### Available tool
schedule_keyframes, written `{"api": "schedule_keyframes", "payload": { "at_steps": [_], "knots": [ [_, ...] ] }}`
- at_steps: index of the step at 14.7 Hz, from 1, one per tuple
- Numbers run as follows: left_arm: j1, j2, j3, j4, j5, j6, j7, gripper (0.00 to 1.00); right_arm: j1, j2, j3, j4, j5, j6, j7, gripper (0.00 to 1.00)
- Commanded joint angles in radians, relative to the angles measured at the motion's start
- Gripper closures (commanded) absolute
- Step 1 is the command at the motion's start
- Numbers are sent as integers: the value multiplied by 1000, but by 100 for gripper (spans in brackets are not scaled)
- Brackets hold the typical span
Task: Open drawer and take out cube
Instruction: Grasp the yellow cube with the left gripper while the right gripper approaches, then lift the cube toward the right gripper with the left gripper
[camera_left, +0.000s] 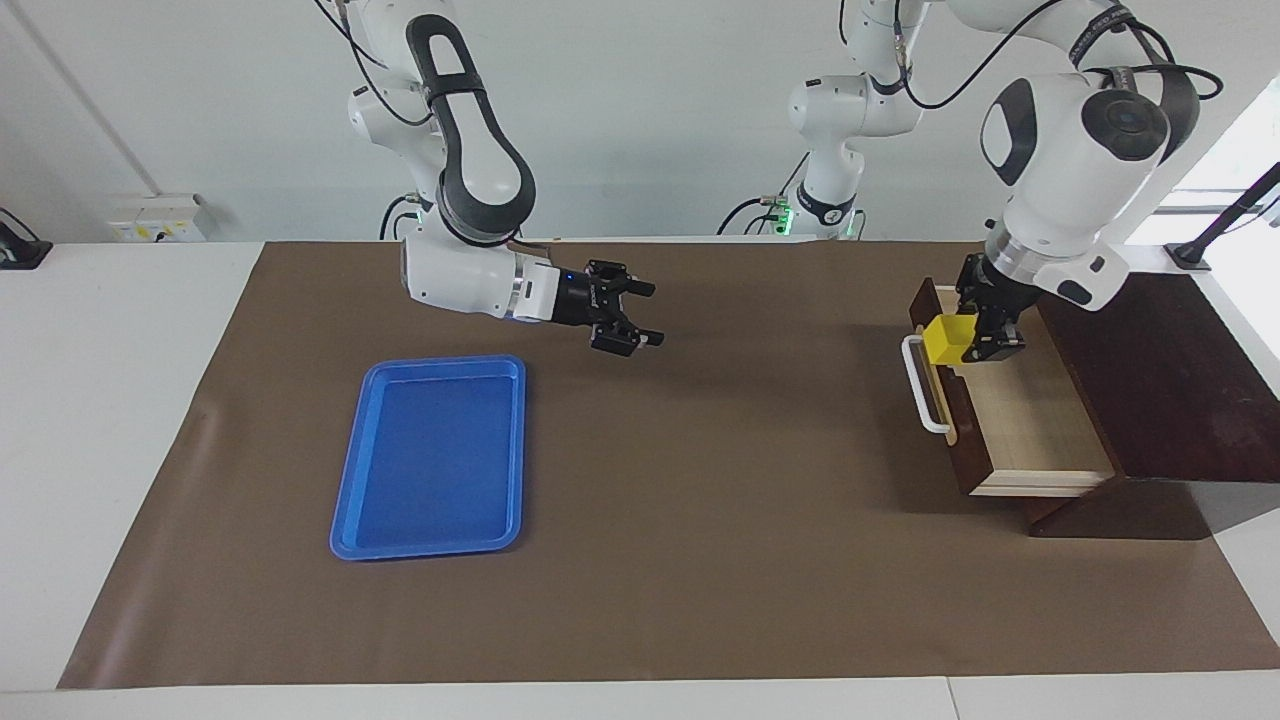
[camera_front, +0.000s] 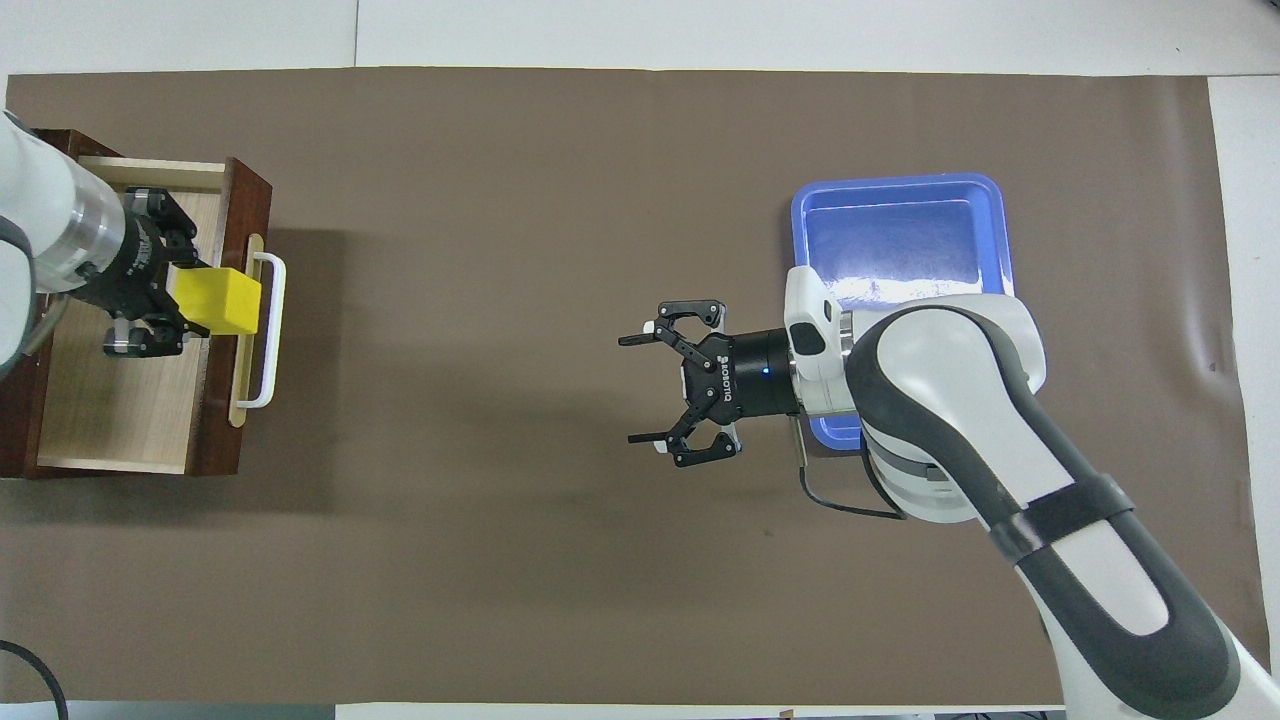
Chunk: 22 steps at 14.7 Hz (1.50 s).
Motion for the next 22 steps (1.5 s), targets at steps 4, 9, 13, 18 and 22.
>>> {"api": "schedule_keyframes", "payload": {
  "at_steps": [4,9,13,18,22],
  "knots": [
    [-169,-32,10,-51,-14,25,-306,100,83,20,7,52,3,44,5,0],
    [-218,-101,4,-197,-28,110,-349,100,101,77,8,123,1,64,22,0],
    [-252,-116,6,-231,-95,164,-367,100,187,97,13,123,4,252,147,0],
    [-284,-130,6,-274,-103,238,-435,100,218,132,39,161,50,283,160,0],
    [-284,-139,6,-291,-103,238,-440,100,227,164,62,208,47,360,175,0]
  ]
}}
